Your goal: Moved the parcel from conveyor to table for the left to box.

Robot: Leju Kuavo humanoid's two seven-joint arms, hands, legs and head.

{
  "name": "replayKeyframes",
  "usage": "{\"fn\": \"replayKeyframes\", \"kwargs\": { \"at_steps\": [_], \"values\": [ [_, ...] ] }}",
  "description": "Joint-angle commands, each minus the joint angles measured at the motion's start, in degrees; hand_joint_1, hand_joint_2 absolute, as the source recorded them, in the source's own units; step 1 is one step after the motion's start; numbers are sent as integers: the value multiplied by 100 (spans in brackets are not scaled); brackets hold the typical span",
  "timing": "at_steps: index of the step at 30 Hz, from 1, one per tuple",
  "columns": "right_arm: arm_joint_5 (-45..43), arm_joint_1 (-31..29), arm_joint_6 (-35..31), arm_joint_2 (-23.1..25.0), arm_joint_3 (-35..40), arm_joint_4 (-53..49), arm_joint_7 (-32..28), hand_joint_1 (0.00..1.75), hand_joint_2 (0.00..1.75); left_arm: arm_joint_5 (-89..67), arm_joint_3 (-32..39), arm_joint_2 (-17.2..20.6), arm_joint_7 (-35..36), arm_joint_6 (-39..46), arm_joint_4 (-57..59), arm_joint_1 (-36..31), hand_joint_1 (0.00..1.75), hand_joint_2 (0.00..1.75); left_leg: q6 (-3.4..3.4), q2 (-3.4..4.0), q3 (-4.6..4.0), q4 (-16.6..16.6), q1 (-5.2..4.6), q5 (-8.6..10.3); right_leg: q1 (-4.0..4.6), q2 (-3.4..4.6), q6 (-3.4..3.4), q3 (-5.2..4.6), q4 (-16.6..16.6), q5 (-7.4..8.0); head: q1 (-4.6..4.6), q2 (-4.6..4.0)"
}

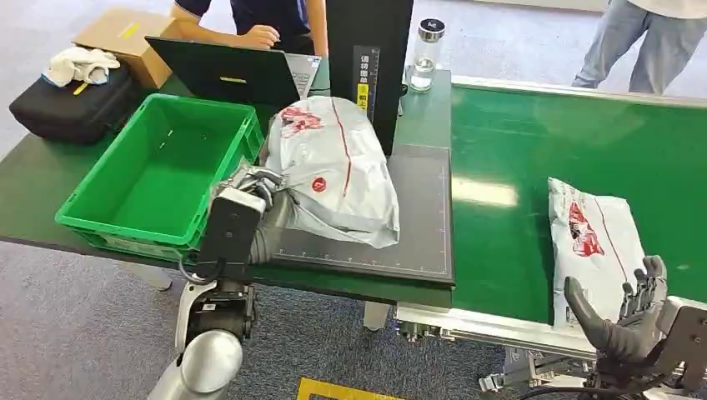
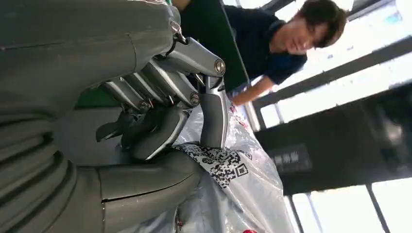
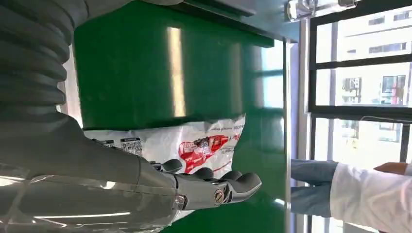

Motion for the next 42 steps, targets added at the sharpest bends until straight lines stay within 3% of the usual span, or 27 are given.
{"fn": "replayKeyframes", "kwargs": {
  "at_steps": [1,9,27,42],
  "values": [
    [-35,322,251,415,-602,-385,-23,0,175,-188,728,272,115,116,-231,52,175,175,-5,-9,37,-16,-1,-7,0,-8,-11,35,-9,-12,0,0],
    [76,295,555,600,-785,-416,-58,0,175,-298,1443,318,237,414,200,-17,175,175,-7,-3,29,-15,-1,-6,-1,-3,-11,25,-8,-10,2,0],
    [112,174,420,463,-550,-248,-56,0,175,-366,2748,312,124,849,-104,509,175,175,-6,13,37,-15,1,-14,1,14,-12,31,-10,-13,2,0],
    [24,132,347,284,-427,-146,-76,0,175,-844,2738,219,399,346,778,16,175,175,-3,-5,20,-10,0,-6,0,-6,-6,22,-8,-10,2,0]
  ]
}}
